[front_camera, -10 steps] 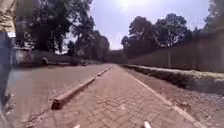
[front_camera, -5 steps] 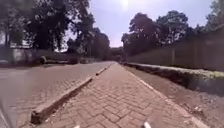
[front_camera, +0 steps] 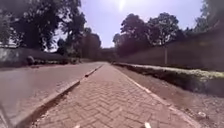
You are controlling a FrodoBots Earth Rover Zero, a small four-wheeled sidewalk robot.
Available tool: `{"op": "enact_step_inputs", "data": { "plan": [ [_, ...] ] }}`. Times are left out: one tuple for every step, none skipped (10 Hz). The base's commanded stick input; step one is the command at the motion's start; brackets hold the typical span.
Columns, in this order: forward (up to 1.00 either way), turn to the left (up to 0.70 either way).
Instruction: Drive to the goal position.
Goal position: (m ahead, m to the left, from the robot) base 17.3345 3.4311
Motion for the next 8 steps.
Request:
{"op": "enact_step_inputs", "data": {
  "plan": [
    [0.85,0.0],
    [0.85,0.0],
    [0.85,0.0],
    [0.85,0.0],
    [0.85,0.0],
    [0.85,0.0],
    [0.85,0.0],
    [0.85,0.02]
  ]
}}
